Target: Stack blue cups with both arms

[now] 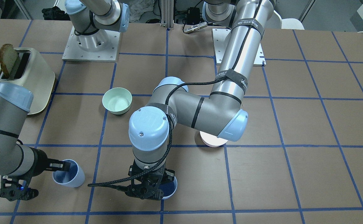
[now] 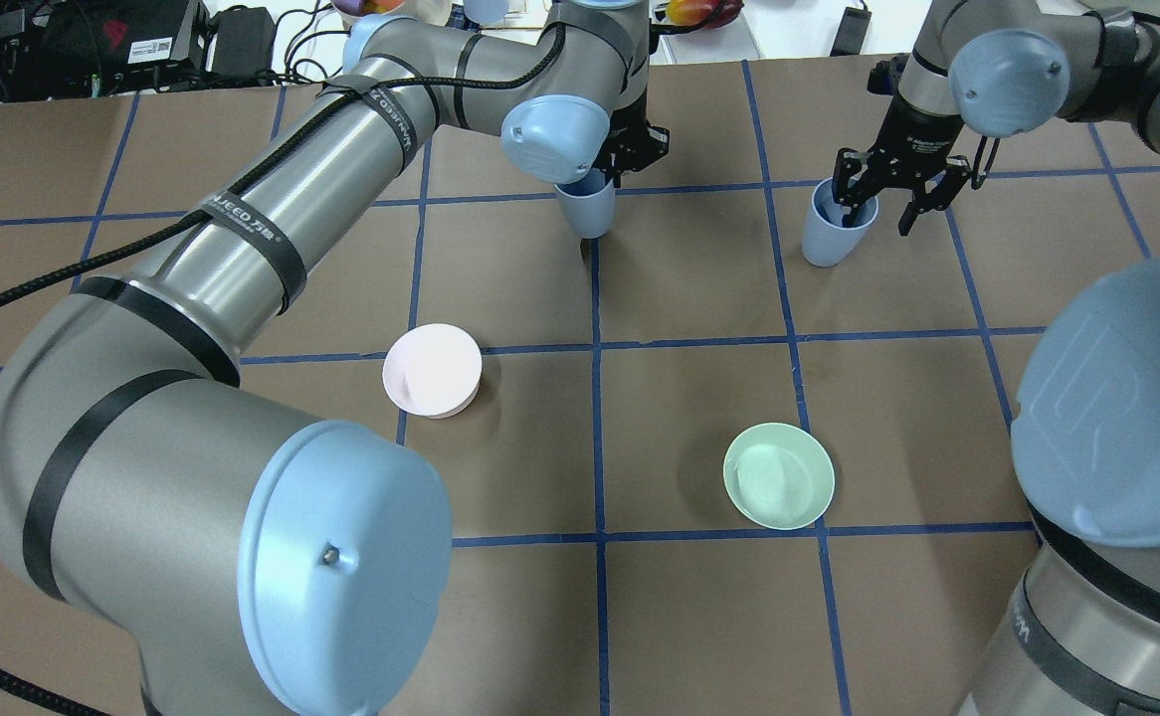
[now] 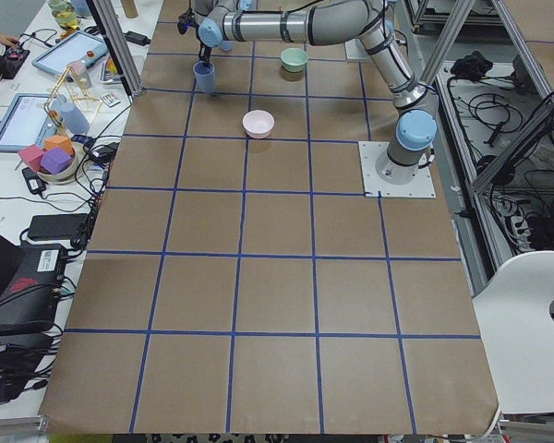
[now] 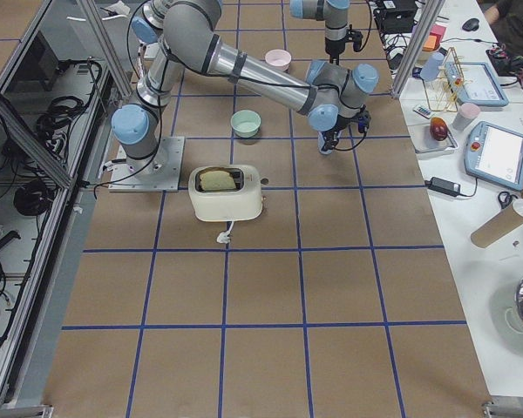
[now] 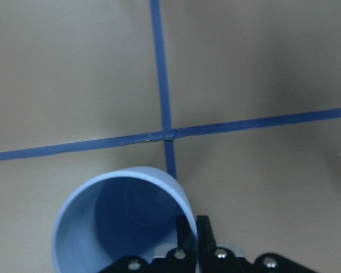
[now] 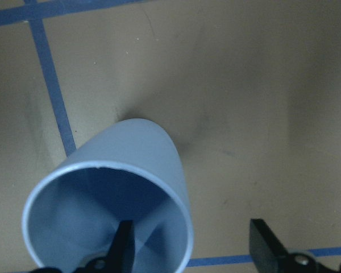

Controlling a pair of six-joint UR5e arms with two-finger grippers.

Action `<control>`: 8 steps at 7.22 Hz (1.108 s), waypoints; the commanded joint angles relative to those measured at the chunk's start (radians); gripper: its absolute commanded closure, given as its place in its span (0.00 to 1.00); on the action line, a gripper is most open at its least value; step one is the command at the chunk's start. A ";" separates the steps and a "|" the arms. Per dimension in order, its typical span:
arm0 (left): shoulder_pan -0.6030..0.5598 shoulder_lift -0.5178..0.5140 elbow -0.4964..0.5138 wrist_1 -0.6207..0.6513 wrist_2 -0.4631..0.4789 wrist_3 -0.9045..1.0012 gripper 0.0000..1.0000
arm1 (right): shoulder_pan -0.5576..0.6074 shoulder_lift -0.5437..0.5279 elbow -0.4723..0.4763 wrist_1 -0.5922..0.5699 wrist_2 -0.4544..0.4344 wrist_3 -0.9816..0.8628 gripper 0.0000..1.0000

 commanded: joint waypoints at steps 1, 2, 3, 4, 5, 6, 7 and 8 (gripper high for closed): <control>-0.001 0.009 -0.031 0.003 -0.019 0.003 0.00 | 0.000 0.001 -0.007 0.000 -0.011 0.001 1.00; 0.014 0.047 -0.023 -0.038 -0.013 0.008 0.00 | 0.000 -0.002 -0.013 0.000 -0.010 0.002 1.00; 0.034 0.125 -0.003 -0.194 -0.014 0.011 0.00 | 0.000 -0.006 -0.036 0.001 -0.011 0.002 1.00; 0.053 0.217 0.001 -0.342 -0.019 0.009 0.00 | 0.001 -0.009 -0.085 0.016 -0.008 0.017 1.00; 0.082 0.312 -0.004 -0.505 -0.019 0.000 0.00 | 0.010 -0.018 -0.135 0.051 -0.001 0.022 1.00; 0.100 0.386 -0.018 -0.637 -0.011 0.002 0.00 | 0.041 -0.028 -0.180 0.103 0.002 0.083 1.00; 0.110 0.459 -0.032 -0.802 -0.002 -0.001 0.00 | 0.116 -0.051 -0.218 0.143 0.002 0.206 1.00; 0.129 0.508 -0.051 -0.930 0.001 -0.041 0.00 | 0.189 -0.059 -0.250 0.182 0.004 0.314 1.00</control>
